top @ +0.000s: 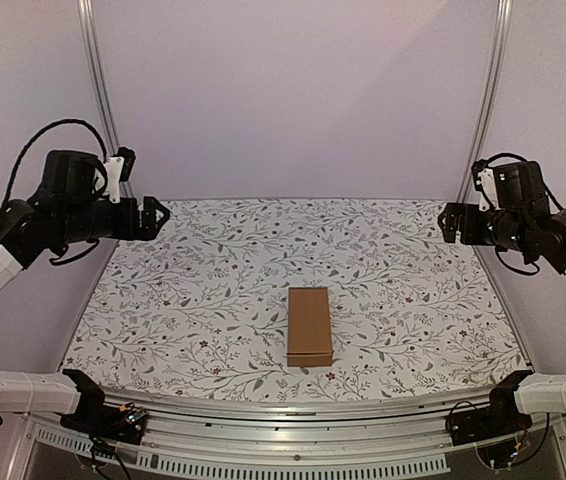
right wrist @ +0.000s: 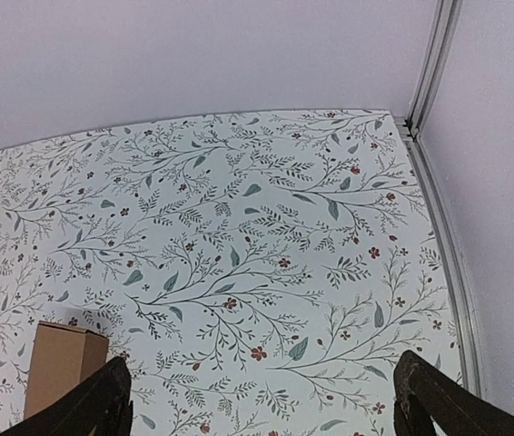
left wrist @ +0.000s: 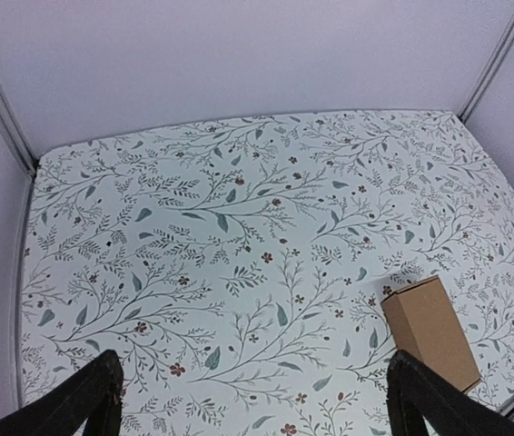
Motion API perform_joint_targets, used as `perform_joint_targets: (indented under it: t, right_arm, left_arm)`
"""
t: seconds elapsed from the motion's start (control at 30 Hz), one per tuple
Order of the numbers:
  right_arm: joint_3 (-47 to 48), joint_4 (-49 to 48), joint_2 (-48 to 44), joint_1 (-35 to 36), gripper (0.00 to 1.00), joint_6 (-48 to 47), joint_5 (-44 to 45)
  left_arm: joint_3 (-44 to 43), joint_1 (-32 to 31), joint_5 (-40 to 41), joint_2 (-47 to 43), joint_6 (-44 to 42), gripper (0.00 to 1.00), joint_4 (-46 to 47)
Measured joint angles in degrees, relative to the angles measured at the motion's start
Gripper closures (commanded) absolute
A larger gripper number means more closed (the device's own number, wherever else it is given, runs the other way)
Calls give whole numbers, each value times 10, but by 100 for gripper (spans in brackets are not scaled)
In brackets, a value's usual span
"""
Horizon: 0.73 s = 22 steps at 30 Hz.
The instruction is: Fold the paper box
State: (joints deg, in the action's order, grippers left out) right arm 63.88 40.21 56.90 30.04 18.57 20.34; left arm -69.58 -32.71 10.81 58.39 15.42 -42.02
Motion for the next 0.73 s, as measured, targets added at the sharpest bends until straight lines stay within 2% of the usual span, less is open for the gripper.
perform_joint_targets:
  t: [0.07, 0.2, 0.47, 0.73]
  right_arm:
    - [0, 9, 0, -50, 1, 1, -43]
    - [-23, 6, -5, -79, 1, 4, -88]
    - [-160, -16, -74, -79, 1, 22, -98]
    - [-178, -47, -133, -80, 1, 22, -96]
  left_arm:
    - [24, 51, -31, -11, 0, 0, 9]
    - [86, 106, -82, -28, 11, 0, 16]
    - [172, 113, -123, -105, 49, 0, 26]
    - [223, 113, -116, -216, 65, 0, 40]
